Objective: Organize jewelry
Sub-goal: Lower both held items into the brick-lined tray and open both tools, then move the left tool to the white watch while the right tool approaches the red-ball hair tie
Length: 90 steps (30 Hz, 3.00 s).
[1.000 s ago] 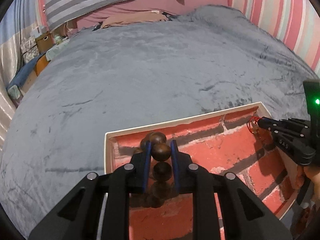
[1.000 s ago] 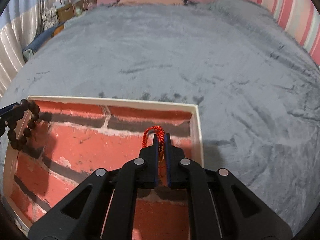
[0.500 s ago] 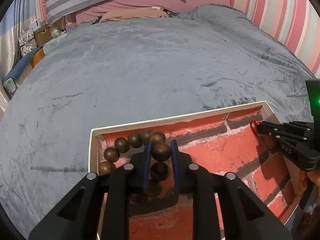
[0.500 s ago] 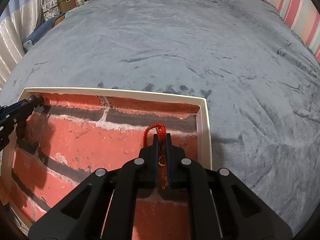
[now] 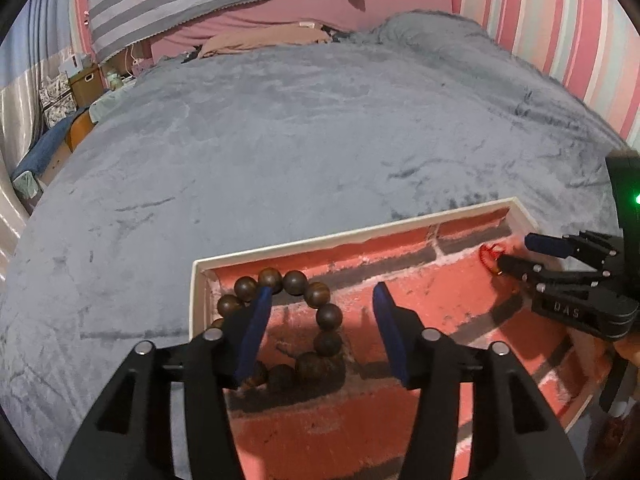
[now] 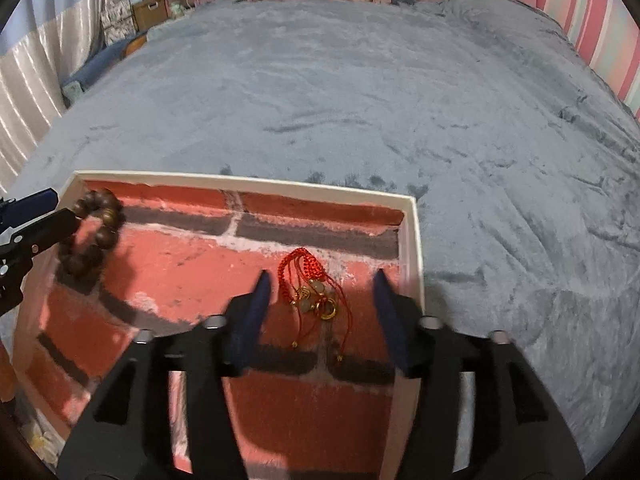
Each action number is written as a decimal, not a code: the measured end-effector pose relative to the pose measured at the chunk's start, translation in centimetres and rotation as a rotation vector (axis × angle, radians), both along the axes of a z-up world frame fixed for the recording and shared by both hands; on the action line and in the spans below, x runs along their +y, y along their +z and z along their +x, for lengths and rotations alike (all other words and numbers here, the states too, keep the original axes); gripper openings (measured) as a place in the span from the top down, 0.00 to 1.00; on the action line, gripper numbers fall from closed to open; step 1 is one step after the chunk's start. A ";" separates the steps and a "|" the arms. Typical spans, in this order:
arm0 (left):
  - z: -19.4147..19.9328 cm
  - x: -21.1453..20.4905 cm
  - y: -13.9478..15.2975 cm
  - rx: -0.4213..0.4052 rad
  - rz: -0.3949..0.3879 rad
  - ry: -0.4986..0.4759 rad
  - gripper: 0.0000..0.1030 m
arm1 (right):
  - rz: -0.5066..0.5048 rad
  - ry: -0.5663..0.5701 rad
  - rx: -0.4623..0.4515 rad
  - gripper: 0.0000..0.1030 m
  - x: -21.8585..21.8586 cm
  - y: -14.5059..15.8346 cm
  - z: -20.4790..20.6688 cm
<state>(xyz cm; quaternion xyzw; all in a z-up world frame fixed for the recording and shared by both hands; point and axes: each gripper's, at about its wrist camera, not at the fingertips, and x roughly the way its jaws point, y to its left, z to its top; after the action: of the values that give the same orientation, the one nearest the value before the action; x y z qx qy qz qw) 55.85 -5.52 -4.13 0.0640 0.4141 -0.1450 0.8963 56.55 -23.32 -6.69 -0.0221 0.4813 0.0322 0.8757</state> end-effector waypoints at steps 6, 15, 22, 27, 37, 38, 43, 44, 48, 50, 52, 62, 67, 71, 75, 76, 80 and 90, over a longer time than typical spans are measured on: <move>-3.9 2.0 4.8 -0.108 -0.040 0.039 0.19 | -0.011 -0.014 -0.097 0.10 -0.8 3.9 -3.8; -12.8 4.6 9.4 -0.193 -0.090 0.064 0.08 | 0.014 -0.046 -0.197 0.04 -1.4 9.0 -11.7; -20.1 5.3 11.0 -0.271 -0.013 0.067 0.08 | 0.072 -0.094 -0.247 0.04 -2.0 11.6 -18.3; -24.3 6.0 11.2 -0.289 0.000 0.072 0.06 | 0.025 -0.135 -0.292 0.04 -2.0 12.5 -23.4; -31.3 7.3 10.0 -0.323 -0.002 0.105 0.06 | -0.066 -0.168 -0.279 0.04 -1.3 11.0 -31.1; -31.7 7.6 9.9 -0.320 -0.013 0.104 0.06 | -0.068 -0.173 -0.283 0.04 -1.2 10.8 -31.9; -34.7 8.9 9.1 -0.322 -0.032 0.134 0.06 | -0.093 -0.134 -0.313 0.04 -0.1 10.0 -35.4; -35.2 9.2 8.9 -0.317 -0.041 0.139 0.06 | -0.095 -0.133 -0.314 0.04 0.0 9.8 -36.0; -37.2 10.3 8.0 -0.322 -0.049 0.172 0.06 | -0.079 -0.155 -0.327 0.04 0.4 9.0 -38.1; -38.0 10.8 7.4 -0.319 -0.057 0.196 0.06 | -0.077 -0.162 -0.341 0.04 0.5 8.5 -39.2; -39.0 11.3 6.6 -0.320 -0.062 0.224 0.06 | -0.080 -0.158 -0.361 0.04 0.8 7.7 -40.2; -41.3 11.7 1.6 -0.279 -0.044 0.262 0.06 | -0.024 -0.181 -0.385 0.04 0.6 4.1 -42.9; -41.4 11.9 -0.5 -0.258 -0.032 0.270 0.06 | -0.048 -0.174 -0.378 0.04 0.5 2.2 -43.4; -41.4 11.8 -1.2 -0.269 -0.006 0.254 0.06 | -0.050 -0.174 -0.357 0.04 0.2 1.2 -43.5; -41.4 11.8 -1.3 -0.294 0.020 0.274 0.06 | -0.020 -0.189 -0.343 0.04 -0.4 0.9 -43.3; -41.3 11.8 -1.4 -0.288 0.024 0.274 0.06 | -0.016 -0.191 -0.343 0.04 -0.5 0.9 -43.3; -41.1 12.4 -2.2 -0.261 0.016 0.292 0.06 | -0.001 -0.206 -0.355 0.04 -0.9 0.6 -43.7; -39.4 12.7 -3.7 -0.188 0.009 0.286 0.06 | -0.026 -0.178 -0.291 0.04 0.0 -1.0 -42.1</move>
<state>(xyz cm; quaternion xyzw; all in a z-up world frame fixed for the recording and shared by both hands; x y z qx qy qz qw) 16.45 7.18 -7.87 0.0216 0.3340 -0.0075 0.9423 14.41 -23.35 -7.65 0.0050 0.3499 -0.0554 0.9351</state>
